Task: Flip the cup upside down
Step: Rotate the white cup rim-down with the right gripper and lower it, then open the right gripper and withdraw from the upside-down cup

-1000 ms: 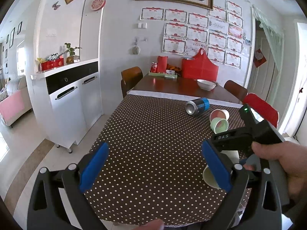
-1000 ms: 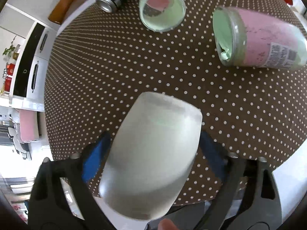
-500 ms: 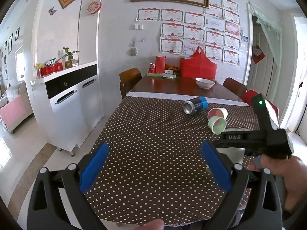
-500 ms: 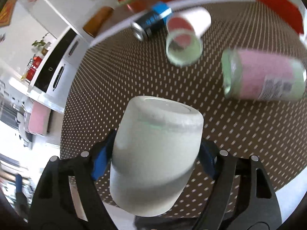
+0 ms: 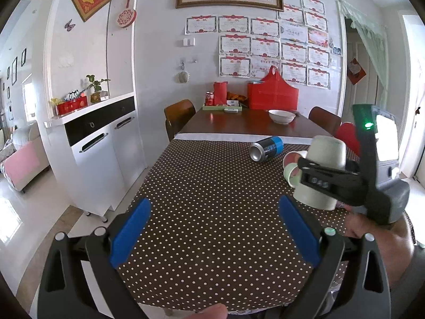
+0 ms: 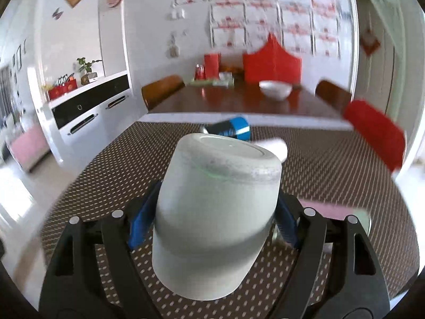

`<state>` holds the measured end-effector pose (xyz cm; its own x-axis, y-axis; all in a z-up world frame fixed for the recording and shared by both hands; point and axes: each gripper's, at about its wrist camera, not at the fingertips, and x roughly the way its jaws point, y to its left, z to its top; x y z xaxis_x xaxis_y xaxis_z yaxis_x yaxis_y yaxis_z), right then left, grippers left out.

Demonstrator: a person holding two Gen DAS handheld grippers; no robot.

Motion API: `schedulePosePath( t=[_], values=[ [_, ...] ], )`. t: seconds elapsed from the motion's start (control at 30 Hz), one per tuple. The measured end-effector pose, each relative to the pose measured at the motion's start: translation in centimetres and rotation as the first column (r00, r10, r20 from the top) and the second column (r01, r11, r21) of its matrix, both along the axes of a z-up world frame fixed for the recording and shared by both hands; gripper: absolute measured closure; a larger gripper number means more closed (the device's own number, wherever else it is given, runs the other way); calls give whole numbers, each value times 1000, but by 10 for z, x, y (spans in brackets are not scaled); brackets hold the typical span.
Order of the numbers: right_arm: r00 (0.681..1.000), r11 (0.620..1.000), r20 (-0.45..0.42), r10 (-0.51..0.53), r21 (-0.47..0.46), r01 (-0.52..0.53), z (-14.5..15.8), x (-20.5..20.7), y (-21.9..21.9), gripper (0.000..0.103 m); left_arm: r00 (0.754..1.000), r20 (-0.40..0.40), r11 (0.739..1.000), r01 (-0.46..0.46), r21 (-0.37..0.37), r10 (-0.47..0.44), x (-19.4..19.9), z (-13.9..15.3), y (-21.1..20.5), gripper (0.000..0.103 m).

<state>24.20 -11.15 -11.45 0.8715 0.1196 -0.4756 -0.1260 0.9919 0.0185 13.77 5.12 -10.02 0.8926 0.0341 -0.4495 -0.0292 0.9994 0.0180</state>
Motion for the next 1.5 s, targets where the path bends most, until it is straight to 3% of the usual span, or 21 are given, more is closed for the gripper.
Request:
schedulePosePath(
  t=[0.1,0.37,0.83,0.93,1.03,1.3,1.5],
  values=[
    [1000,999,28,-5,-39,6,-9,5,9,26,1000,-1,1000,-5,5,5,0,1,-1,7],
    [1000,993,-4,5,-115,-6,-36,7,23,26,1000,-17,1000,-18,-4,18,2,-4,-1,7],
    [998,989,-57,9,-147,-17,-57,10,28,25,1000,-25,1000,-15,-5,15,0,-6,-3,7],
    [999,989,-42,16,-143,-22,-53,-1,27,12,1000,-26,1000,-14,-7,14,0,-6,-2,7],
    [999,993,-48,21,-115,-27,-48,-9,21,6,1000,-26,1000,-11,-9,11,-1,-7,-4,7],
    [997,998,-63,32,-56,-36,-41,-18,5,6,1000,-5,1000,3,-5,-3,-10,-1,-12,7],
    [999,1000,-28,20,-2,-20,-21,-37,-14,6,1000,28,1000,14,8,-15,-19,12,-21,7]
  ],
)
